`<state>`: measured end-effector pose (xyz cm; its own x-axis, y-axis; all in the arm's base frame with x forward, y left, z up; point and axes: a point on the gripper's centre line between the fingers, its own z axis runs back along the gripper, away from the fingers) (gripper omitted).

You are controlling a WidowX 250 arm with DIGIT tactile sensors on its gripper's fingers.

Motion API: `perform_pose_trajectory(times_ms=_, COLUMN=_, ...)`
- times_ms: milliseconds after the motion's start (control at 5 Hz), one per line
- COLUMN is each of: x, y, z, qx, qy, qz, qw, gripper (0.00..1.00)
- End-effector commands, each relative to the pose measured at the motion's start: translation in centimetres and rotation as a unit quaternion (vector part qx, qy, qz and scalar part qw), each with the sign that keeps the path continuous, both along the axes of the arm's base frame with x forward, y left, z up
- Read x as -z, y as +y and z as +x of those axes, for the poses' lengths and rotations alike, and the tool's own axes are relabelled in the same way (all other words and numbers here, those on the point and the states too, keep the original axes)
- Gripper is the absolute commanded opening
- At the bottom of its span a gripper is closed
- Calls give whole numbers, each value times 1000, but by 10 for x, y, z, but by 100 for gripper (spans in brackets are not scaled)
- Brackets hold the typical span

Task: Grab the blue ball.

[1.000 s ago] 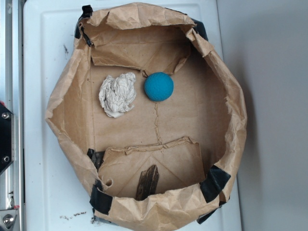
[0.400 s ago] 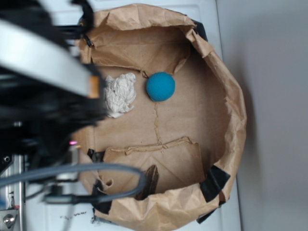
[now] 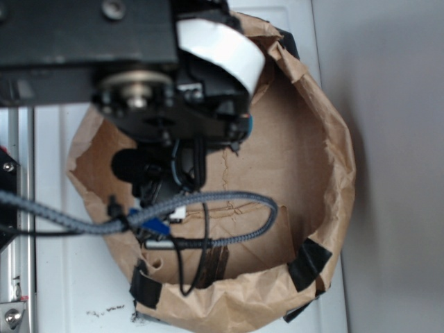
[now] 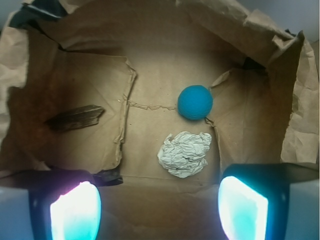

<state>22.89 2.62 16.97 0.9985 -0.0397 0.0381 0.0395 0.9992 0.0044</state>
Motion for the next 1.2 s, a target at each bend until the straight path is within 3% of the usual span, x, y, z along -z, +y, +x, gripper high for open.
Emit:
perform_pose_trajectory(times_ms=0, x=-12, y=6, z=5, qx=-10, qy=-25, qz=6, qw=1000, gripper=100)
perform_pose_trajectory(times_ms=200, x=38, y=9, z=22, qx=-24, qy=-11, qz=20, qw=999, gripper=100)
perform_pose_trajectory(times_ms=400, x=78, y=5, z=33, qx=-47, qy=-20, qz=52, qw=997, gripper=100)
perform_pose_trajectory(times_ms=600, x=97, y=8, z=38, qx=-39, qy=-25, qz=67, qw=997, gripper=100)
perform_pose_trajectory(times_ms=1000, x=96, y=32, z=72, qx=-52, qy=-19, qz=52, qw=997, gripper=100)
